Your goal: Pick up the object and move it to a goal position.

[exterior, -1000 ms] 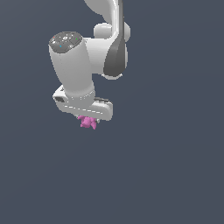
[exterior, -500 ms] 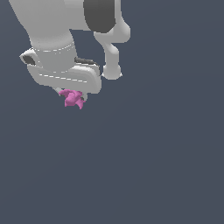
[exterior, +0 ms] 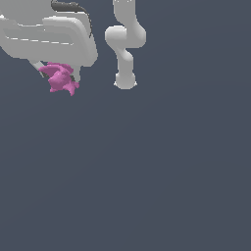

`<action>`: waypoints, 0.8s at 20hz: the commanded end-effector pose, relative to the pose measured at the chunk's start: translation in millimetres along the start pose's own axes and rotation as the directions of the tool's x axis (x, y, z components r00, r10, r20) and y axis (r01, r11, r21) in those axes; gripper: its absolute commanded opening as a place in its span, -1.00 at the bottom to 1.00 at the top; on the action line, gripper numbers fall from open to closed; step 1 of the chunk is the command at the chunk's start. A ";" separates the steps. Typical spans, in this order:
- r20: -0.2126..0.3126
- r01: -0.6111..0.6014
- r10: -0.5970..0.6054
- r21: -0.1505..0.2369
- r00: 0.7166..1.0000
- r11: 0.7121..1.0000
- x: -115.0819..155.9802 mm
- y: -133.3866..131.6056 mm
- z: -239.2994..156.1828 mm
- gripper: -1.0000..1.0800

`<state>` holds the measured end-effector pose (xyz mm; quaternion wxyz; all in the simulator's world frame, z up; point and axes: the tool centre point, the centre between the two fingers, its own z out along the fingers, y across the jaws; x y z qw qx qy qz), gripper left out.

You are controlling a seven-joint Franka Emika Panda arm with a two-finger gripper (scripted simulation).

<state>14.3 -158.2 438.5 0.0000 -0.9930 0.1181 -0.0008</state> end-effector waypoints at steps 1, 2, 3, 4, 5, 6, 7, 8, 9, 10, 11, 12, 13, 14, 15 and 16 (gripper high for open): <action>0.002 0.001 -0.001 0.000 1.000 1.000 -0.1 4.8 -15.9 -1.00; 0.002 0.001 -0.001 0.000 1.000 1.000 0.0 6.4 -21.0 -1.00; 0.002 0.001 -0.001 0.000 1.000 1.000 0.2 7.8 -25.6 -1.00; 0.002 0.001 -0.001 0.000 1.000 1.000 0.4 9.1 -29.7 -1.00; 0.002 0.001 -0.001 0.000 1.000 1.000 0.5 10.2 -33.4 -1.00; 0.002 0.001 -0.001 0.000 1.000 1.000 0.7 11.2 -36.6 -1.00; 0.002 0.001 -0.001 0.000 1.000 1.000 0.9 12.1 -39.3 -1.00; 0.002 0.001 -0.001 0.000 1.000 1.000 1.1 12.8 -41.7 -1.00; 0.002 0.001 -0.001 0.000 1.000 1.000 1.2 13.4 -43.8 -1.00; 0.002 0.001 -0.001 0.000 1.000 1.000 1.4 13.9 -45.5 -1.00; 0.002 0.001 -0.001 0.000 1.000 1.000 1.6 14.4 -46.8 -1.00; 0.002 0.001 -0.001 0.000 1.000 1.000 1.7 14.7 -47.9 -1.00; 0.002 0.001 -0.001 0.000 1.000 1.000 1.9 14.9 -48.7 -1.00; 0.002 0.001 -0.001 0.000 1.000 1.000 1.9 15.1 -49.3 -1.00; 0.002 0.001 -0.001 0.000 1.000 1.000 2.0 15.2 -49.6 -1.00; 0.002 0.001 -0.001 0.000 1.000 1.000 2.0 15.2 -49.7 -1.00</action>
